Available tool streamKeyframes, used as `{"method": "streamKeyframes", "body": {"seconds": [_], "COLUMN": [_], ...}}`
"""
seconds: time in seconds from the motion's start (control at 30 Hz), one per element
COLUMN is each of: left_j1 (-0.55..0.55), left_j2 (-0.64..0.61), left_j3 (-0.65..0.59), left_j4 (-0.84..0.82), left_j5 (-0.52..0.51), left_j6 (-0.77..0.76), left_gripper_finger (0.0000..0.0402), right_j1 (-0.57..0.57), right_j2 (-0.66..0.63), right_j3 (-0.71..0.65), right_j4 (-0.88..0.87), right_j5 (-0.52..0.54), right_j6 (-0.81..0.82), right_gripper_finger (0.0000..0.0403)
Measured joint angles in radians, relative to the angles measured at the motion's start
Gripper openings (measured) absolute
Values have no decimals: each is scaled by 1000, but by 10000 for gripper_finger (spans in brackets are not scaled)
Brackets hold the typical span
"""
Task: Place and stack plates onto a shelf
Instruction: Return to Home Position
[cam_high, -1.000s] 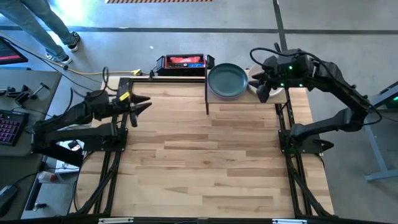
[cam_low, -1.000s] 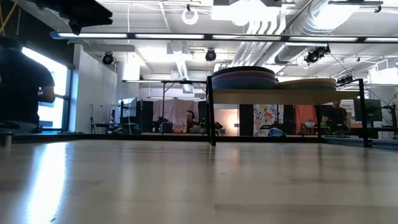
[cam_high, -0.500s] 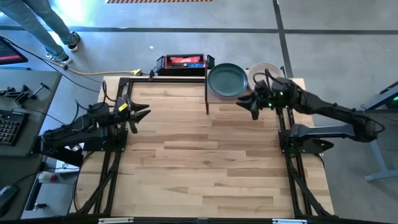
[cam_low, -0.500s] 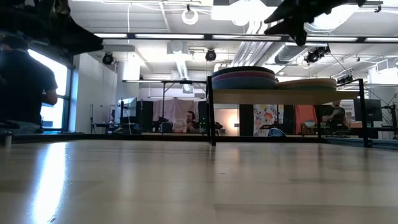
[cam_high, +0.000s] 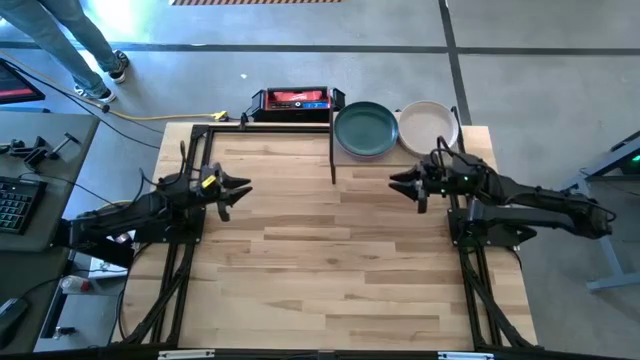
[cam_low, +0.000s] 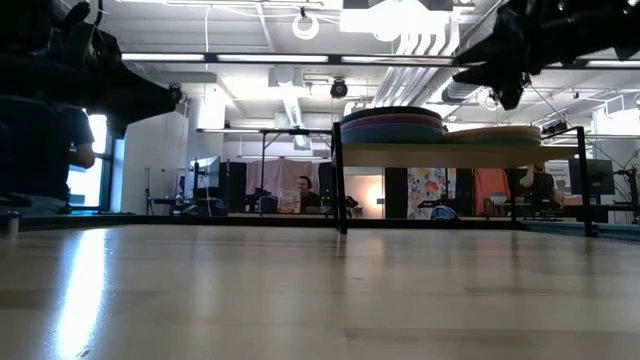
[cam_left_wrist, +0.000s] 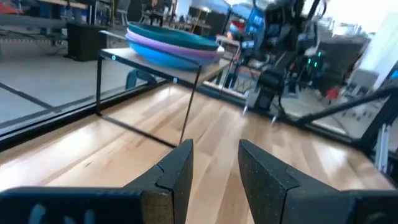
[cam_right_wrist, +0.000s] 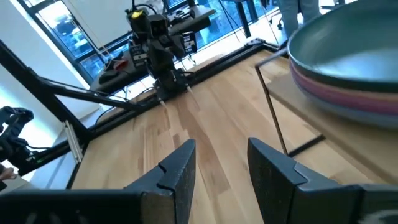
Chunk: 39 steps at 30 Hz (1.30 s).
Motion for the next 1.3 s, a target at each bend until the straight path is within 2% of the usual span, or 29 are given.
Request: {"method": "streamKeyframes", "body": {"seconds": [0.13, 0.27, 0.6, 0.7, 0.93, 1.17, 1.3], "left_j1": [0, 0, -1, -2, -2, -1, -1], "left_j2": [5, 13, 13, 13, 14, 16, 16], "left_j3": [-46, -45, -45, -45, -45, -45, -45], "left_j4": [88, 94, 107, 105, 77, 77, 77], "left_j5": [19, 32, 174, 153, 11, 3, 3], "left_j6": [-37, -53, -64, -70, -114, -109, -70], "left_gripper_finger": [117, 117, 117, 117, 117, 117, 117], "right_j1": [0, 0, 0, 0, 0, 0, 0], "right_j2": [-76, -160, -344, -380, -425, -425, -423], "right_j3": [-71, -125, -281, -316, -360, -363, -363], "right_j4": [2, 6, 15, 15, 12, -47, -88], "right_j5": [0, -10, -12, -13, -23, -138, -138], "right_j6": [-1, -2, -74, -77, -99, -99, -99], "right_gripper_finger": [128, 128, 128, 128, 128, 128, 128]}}
